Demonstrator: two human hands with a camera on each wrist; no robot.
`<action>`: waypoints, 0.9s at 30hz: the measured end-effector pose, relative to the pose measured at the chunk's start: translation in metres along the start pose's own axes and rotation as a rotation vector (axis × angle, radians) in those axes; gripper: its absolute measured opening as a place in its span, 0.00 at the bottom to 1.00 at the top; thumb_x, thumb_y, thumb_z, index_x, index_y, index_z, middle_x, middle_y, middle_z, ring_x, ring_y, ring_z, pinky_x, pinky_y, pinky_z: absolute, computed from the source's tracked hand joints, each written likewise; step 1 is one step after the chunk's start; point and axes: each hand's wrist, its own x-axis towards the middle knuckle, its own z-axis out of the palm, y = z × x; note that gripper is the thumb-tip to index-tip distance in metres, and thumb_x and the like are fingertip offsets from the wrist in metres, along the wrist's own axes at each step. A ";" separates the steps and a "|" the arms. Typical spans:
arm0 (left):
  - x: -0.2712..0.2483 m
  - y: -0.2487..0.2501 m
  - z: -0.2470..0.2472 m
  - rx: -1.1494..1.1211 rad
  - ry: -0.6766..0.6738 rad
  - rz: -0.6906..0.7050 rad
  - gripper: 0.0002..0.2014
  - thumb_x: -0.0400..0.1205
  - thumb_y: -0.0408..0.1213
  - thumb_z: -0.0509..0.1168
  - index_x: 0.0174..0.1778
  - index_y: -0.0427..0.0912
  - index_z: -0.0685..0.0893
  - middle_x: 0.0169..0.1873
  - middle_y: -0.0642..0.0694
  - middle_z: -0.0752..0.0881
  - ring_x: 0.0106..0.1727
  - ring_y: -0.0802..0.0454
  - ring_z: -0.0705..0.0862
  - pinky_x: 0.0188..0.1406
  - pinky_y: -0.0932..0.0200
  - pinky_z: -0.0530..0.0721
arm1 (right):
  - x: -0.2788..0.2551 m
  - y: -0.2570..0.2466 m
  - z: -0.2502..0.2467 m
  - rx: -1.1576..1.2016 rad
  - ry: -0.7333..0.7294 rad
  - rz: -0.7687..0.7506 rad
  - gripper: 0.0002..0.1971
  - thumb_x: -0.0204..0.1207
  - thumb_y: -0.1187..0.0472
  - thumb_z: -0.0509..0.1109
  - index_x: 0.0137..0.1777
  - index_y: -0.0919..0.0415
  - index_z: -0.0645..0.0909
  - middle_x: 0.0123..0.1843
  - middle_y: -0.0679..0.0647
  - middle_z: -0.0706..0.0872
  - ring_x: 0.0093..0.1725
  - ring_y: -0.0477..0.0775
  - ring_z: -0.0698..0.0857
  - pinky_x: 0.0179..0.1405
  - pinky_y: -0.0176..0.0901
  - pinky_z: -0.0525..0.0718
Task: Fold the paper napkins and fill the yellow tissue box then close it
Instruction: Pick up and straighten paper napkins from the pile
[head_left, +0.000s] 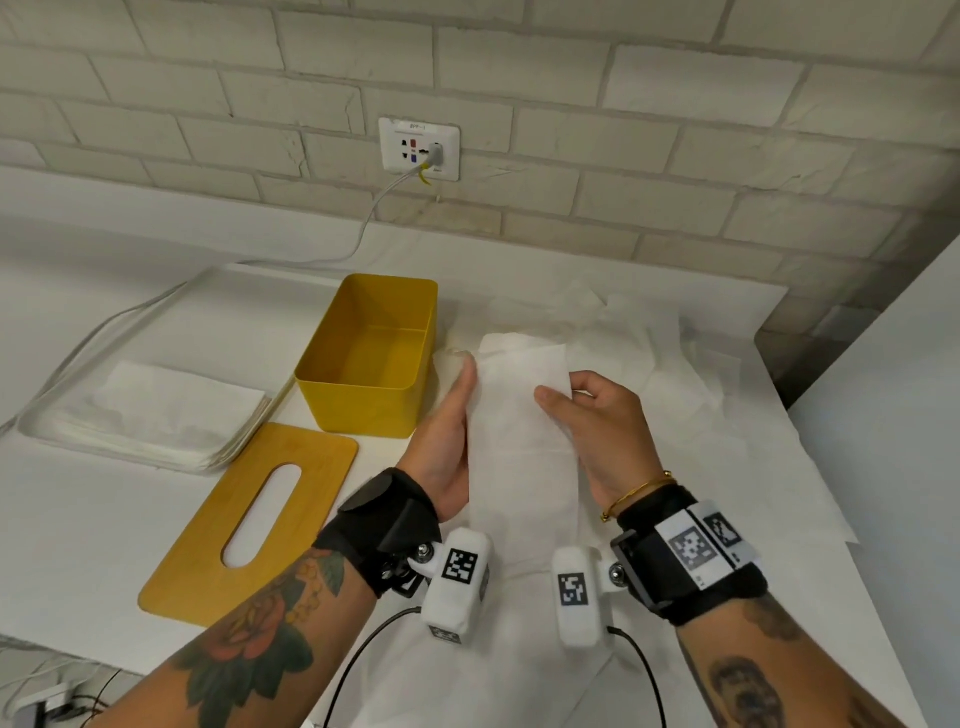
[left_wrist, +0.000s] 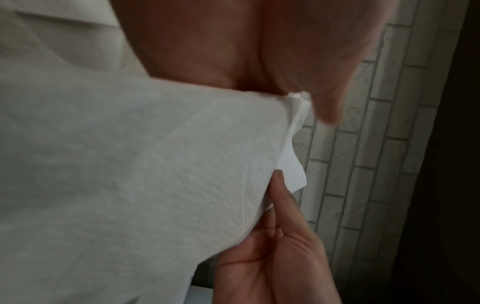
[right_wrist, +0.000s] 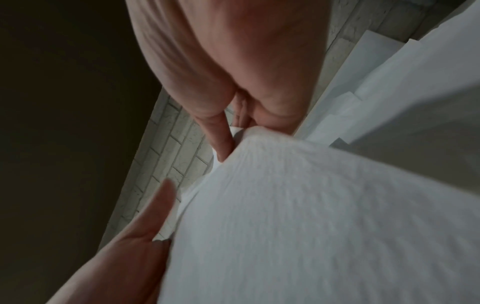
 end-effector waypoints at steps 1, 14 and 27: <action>0.001 -0.001 0.000 0.027 0.019 -0.001 0.28 0.88 0.55 0.56 0.75 0.37 0.80 0.68 0.34 0.87 0.70 0.38 0.85 0.74 0.40 0.80 | -0.001 0.001 0.000 0.003 0.005 0.000 0.05 0.78 0.63 0.78 0.52 0.62 0.88 0.45 0.55 0.95 0.49 0.57 0.94 0.59 0.58 0.90; 0.006 0.015 -0.021 0.010 0.252 0.086 0.16 0.88 0.44 0.64 0.66 0.38 0.85 0.57 0.39 0.92 0.56 0.45 0.93 0.54 0.46 0.87 | -0.049 0.034 -0.050 -0.249 -0.397 0.257 0.12 0.70 0.72 0.83 0.49 0.67 0.83 0.36 0.63 0.91 0.36 0.59 0.91 0.36 0.42 0.88; -0.001 0.007 -0.023 0.016 0.279 0.045 0.16 0.88 0.45 0.64 0.67 0.41 0.85 0.59 0.40 0.92 0.61 0.43 0.91 0.67 0.42 0.83 | 0.033 0.029 -0.132 -0.546 0.242 0.201 0.21 0.71 0.54 0.83 0.63 0.56 0.85 0.57 0.52 0.89 0.59 0.56 0.88 0.65 0.51 0.85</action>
